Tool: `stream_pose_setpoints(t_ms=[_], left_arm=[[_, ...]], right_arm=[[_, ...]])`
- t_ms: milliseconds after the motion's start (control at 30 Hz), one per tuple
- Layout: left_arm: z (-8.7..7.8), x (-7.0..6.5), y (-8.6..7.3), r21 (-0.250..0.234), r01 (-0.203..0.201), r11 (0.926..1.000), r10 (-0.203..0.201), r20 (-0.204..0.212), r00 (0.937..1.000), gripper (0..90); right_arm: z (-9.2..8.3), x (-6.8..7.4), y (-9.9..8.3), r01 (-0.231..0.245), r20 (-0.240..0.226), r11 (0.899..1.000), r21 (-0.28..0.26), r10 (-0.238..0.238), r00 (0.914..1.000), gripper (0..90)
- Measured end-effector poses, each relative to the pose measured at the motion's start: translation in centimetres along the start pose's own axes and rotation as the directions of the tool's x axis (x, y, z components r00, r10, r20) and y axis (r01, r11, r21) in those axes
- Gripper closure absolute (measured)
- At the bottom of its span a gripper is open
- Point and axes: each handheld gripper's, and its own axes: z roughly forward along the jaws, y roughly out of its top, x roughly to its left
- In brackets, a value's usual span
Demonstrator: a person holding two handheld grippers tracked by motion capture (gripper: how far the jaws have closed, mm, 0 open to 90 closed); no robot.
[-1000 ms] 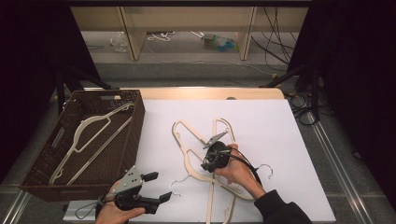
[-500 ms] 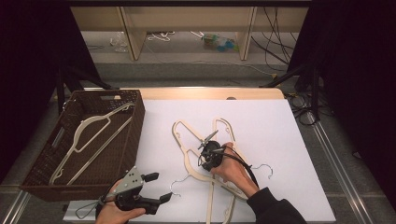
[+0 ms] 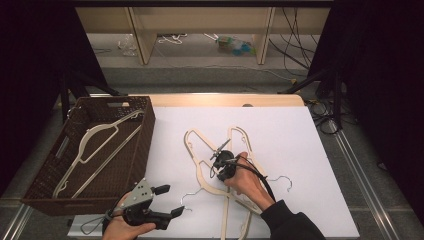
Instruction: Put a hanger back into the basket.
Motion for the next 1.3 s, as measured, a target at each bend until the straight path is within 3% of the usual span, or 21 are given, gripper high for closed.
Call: stream_pose_setpoints(t_ms=[133,200,300,433,533,800,900,1000,1133,1167,1300], left_arm=[[0.0,0.0,0.0,0.000,0.007,1.0000,-0.007,-0.002,1.0000,18.7],[0.0,0.0,0.0,-0.001,0.006,1.0000,-0.006,-0.002,1.0000,18.7],[0.0,0.0,0.0,0.000,0.005,1.0000,-0.005,-0.003,1.0000,18.9],[0.0,0.1,0.1,-0.002,-0.011,0.9999,0.011,0.003,0.9999,19.0],[-0.1,0.2,0.1,-0.004,0.007,1.0000,-0.007,-0.006,1.0000,19.2],[0.9,0.6,0.0,0.044,-0.044,0.9981,0.047,-0.059,0.9972,21.8],[1.7,0.7,-0.1,0.084,-0.089,0.9925,0.095,-0.076,0.9926,25.1],[2.6,0.9,-0.3,0.105,-0.108,0.9886,0.117,-0.089,0.9891,25.5],[3.6,1.2,-0.2,0.147,-0.160,0.9762,0.175,-0.094,0.9801,28.2],[4.0,1.3,-0.3,0.154,-0.159,0.9752,0.175,-0.092,0.9804,28.6],[5.2,1.7,-0.4,0.177,-0.198,0.9641,0.220,-0.114,0.9688,30.9]], right_arm=[[-0.1,-0.2,0.0,-0.013,-0.001,1.000,0.006,0.013,0.9999,82.4],[-0.2,-0.5,0.0,-0.009,0.033,1.000,0.009,0.008,0.9994,84.8],[-0.4,-0.9,-0.2,-0.013,-0.012,1.000,0.005,0.013,0.9998,84.9],[-0.6,-0.9,-0.2,0.003,-0.021,1.000,0.009,-0.003,0.9998,84.9],[-1.0,-1.3,-0.4,0.023,-0.050,1.000,0.004,-0.023,0.9985,85.0],[-2.2,-1.6,-1.0,0.042,-0.106,0.999,0.001,-0.042,0.9935,85.0],[-2.6,-1.5,-0.9,0.044,-0.114,0.999,-0.007,-0.044,0.9925,85.1],[-3.1,-1.5,-0.8,0.053,-0.123,0.998,-0.021,-0.055,0.9909,85.1],[-3.6,-1.3,-0.8,0.059,-0.138,0.998,-0.034,-0.063,0.9885,85.2],[-3.8,-1.3,-0.8,0.059,-0.142,0.998,-0.037,-0.064,0.9878,85.2],[-4.3,-1.3,-0.8,0.054,-0.147,0.997,-0.046,-0.060,0.9873,85.3]])
